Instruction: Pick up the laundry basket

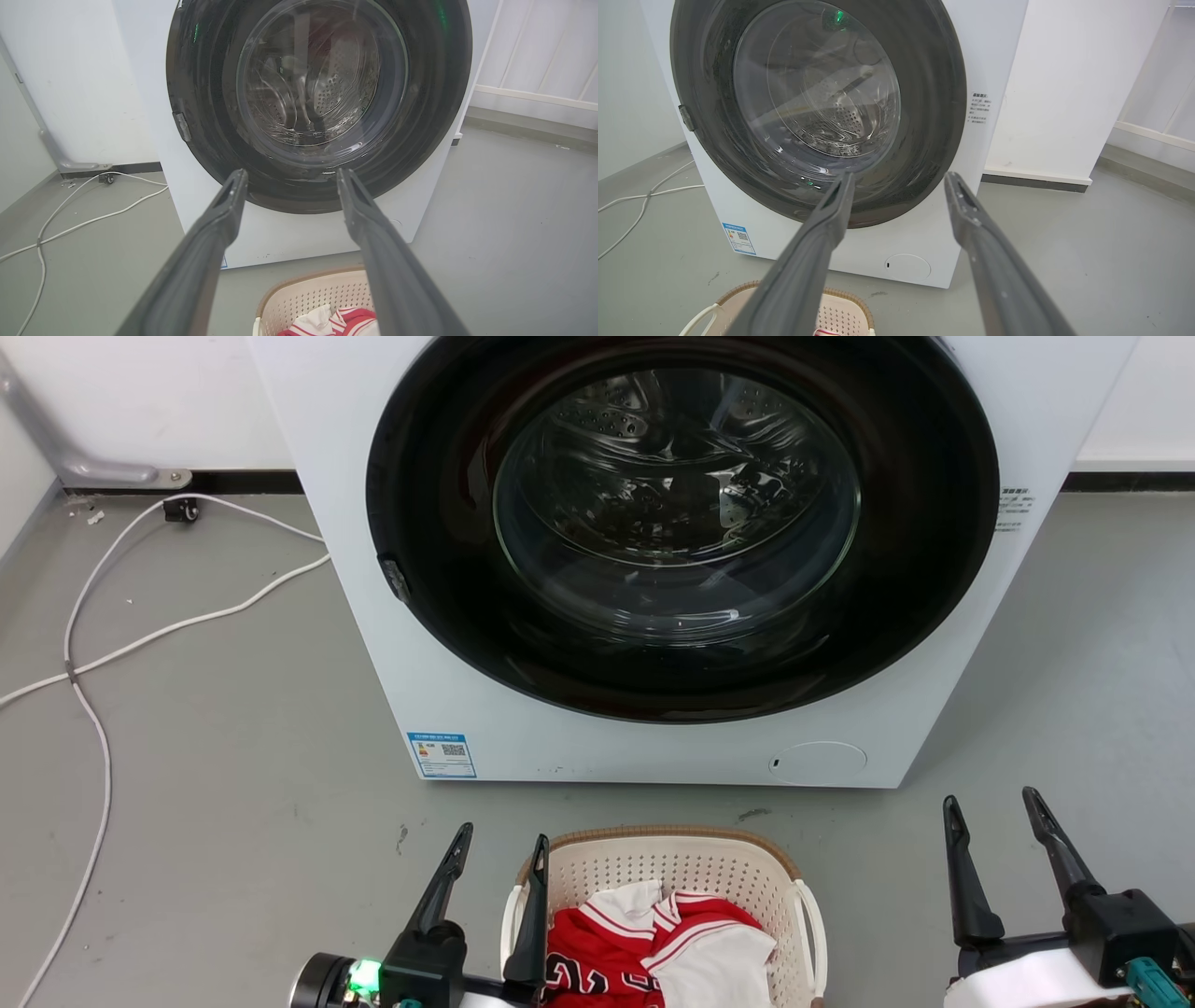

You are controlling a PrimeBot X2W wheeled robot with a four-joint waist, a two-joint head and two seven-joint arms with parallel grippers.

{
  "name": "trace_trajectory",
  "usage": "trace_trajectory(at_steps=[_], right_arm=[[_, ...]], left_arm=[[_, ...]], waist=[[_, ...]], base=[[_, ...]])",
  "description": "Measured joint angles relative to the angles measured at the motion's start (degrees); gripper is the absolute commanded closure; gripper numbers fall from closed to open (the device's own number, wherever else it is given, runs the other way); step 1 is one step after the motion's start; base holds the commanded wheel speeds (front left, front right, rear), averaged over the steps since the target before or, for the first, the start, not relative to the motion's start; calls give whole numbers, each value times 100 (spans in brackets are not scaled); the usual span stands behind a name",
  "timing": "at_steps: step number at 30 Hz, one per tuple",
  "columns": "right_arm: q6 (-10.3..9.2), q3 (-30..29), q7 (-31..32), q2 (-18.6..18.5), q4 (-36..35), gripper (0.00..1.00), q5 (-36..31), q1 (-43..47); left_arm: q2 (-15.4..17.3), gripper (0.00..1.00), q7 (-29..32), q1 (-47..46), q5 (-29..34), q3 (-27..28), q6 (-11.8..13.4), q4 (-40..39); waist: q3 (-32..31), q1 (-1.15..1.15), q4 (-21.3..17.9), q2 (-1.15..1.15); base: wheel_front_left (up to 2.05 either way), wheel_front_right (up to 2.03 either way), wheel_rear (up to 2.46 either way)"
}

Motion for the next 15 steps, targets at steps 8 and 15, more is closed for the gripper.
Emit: trace_trajectory(at_steps=[8,15], right_arm=[[0,15,0,-2,-15,0,43,-116],[1,-15,0,-2,126,0,85,-673]], left_arm=[[-4,0,-1,-126,-83,37,78,-14],[-7,0,-16,-795,-129,133,238,167]], waist=[[292,0,-34,0],[1043,0,-47,0]], base=[[0,0,0],[0,0,0]])
